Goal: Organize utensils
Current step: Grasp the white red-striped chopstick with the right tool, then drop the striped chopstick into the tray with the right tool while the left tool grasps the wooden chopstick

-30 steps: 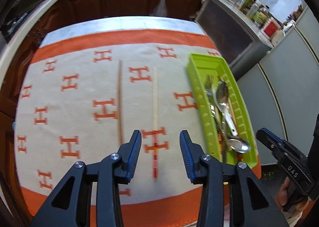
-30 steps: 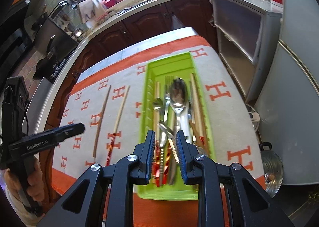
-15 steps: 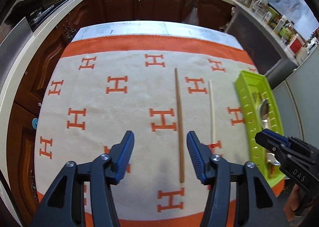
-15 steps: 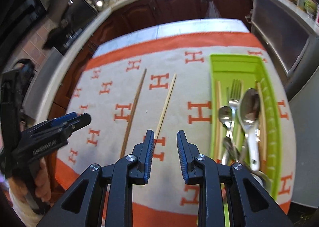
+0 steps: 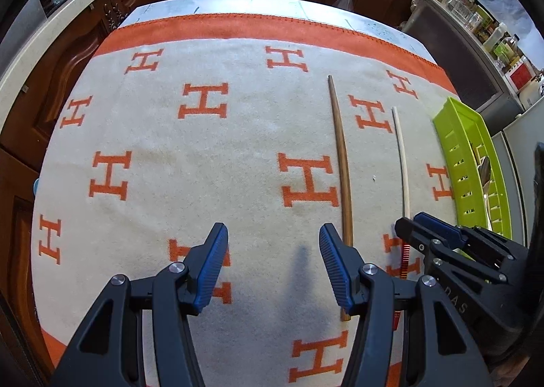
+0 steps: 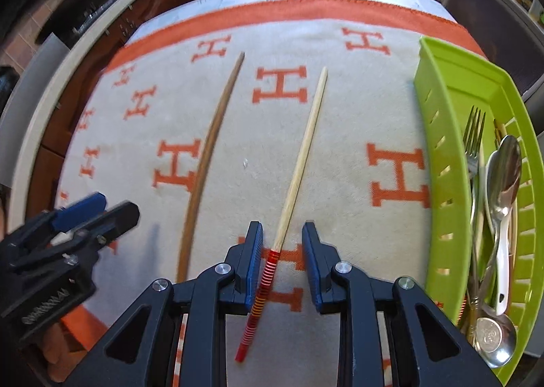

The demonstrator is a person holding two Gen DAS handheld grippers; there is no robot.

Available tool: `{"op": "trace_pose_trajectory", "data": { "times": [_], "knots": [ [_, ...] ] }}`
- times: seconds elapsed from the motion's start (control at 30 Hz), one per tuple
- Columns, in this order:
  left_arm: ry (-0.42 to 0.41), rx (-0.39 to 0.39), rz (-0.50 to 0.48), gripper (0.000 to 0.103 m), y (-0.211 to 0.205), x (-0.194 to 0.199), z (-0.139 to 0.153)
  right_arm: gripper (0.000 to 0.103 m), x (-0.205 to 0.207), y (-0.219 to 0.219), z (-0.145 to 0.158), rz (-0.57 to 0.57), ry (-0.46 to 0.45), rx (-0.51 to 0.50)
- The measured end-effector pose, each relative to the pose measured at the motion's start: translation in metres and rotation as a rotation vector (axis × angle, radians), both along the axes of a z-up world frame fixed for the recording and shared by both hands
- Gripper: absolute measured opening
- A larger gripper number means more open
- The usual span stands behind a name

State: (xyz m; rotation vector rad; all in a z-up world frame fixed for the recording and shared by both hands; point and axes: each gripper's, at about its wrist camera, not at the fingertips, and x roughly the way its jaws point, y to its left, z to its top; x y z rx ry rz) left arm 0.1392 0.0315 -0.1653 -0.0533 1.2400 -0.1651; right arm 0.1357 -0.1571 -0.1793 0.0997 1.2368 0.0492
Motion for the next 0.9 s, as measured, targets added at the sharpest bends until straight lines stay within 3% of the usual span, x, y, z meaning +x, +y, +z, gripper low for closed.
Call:
{"op": "trace_pose_trajectory", "data": {
  "times": [0.17, 0.27, 0.5, 0.7, 0.77, 0.83, 0.9],
  "knots": [
    [-0.007, -0.015, -0.005, 0.061, -0.002, 0.002, -0.002, 0.025, -0.008, 0.021, -0.005, 0.046, -0.056, -0.126],
    [-0.033, -0.005, -0.020, 0.063, -0.008, 0.001, 0.001, 0.008, -0.010, 0.021, -0.005, 0.029, -0.081, -0.136],
    [-0.044, 0.024, -0.064, 0.063, -0.025, 0.002, 0.002, 0.005, -0.017, -0.015, 0.007, -0.053, -0.089, 0.074],
    [-0.033, -0.005, -0.080, 0.063, -0.035, 0.010, 0.000, 0.005, -0.045, -0.052, 0.063, -0.108, -0.208, 0.178],
    [-0.012, 0.000, -0.087, 0.057, -0.040, 0.016, -0.004, 0.005, -0.055, -0.066, 0.081, -0.122, -0.245, 0.162],
    [0.032, -0.007, -0.094, 0.042, -0.045, 0.022, -0.012, 0.005, -0.064, -0.080, 0.093, -0.132, -0.260, 0.129],
    [0.071, -0.016, -0.096, 0.038, -0.049, 0.026, -0.019, 0.005, -0.071, -0.092, 0.099, -0.135, -0.268, 0.089]
  ]
}}
